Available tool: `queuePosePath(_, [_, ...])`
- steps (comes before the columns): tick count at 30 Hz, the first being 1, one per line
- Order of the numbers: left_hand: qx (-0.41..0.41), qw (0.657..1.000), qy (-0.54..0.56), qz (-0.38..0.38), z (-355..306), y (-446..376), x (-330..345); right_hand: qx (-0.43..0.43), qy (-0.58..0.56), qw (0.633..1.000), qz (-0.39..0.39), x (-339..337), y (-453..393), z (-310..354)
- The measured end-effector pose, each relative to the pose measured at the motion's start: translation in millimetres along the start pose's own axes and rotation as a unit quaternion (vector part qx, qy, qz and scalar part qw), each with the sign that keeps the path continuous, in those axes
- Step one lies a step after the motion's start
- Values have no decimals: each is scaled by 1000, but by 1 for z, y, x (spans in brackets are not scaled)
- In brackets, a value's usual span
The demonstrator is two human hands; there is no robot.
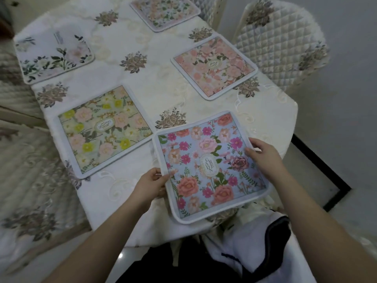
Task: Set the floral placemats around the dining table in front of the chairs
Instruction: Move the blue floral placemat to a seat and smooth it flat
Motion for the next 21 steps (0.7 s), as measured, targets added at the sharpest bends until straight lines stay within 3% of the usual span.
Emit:
queuePosePath(12, [1, 997, -58, -55, 18, -16, 8, 12, -28, 999, 24, 5, -73, -6])
queuePosePath(21, [39, 964, -252, -80, 9, -27, 4, 2, 19, 1000, -9, 13, -83, -12])
Point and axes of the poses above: each hand's wrist, its own y-axis away from the middle knuckle, its own x-axis out of the palm, z = x × y, the point moved 8 cm from there along -y, towards the middle knuckle, and after that the axes turned 7 degrees about x, right-handed, at the moved point
